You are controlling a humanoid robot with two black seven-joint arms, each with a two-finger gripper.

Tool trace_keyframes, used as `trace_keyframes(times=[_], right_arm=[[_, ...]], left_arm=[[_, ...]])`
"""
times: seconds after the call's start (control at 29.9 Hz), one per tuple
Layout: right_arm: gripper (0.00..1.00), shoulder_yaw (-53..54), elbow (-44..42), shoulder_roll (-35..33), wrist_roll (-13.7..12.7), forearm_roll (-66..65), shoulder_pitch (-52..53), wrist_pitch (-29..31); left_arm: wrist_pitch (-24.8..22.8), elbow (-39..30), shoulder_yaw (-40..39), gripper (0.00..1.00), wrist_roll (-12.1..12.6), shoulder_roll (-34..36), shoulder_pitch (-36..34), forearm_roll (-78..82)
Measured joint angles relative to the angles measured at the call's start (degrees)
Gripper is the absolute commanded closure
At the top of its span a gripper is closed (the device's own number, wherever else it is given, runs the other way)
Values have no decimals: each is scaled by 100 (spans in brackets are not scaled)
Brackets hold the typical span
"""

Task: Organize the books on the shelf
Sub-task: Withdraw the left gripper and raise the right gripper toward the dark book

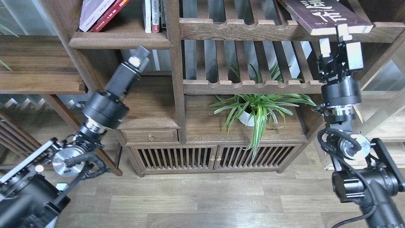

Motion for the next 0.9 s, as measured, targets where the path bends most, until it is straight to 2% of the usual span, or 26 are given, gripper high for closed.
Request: trace_keyframes(times=[0.1,0.3,0.5,0.74,0.9], right_arm=[[11,-46,-10,-308,-6,114,9,-204],[13,-118,-29,-729,-80,686,-19,-905],[13,-112,-31,-855,-305,1341,359,-1991],[14,-84,-79,-878,-356,1613,835,-3198],[29,-54,-118,-874,-357,1621,889,-3553]], left_arm=[[0,-2,35,5,172,-163,144,2],[0,-2,-13,4,229,-195,276,7],[0,2,-27,3,240,-169,283,16],[0,7,17,2,246,-145,350,19],[0,34,-10,2,259,-71,362,19]])
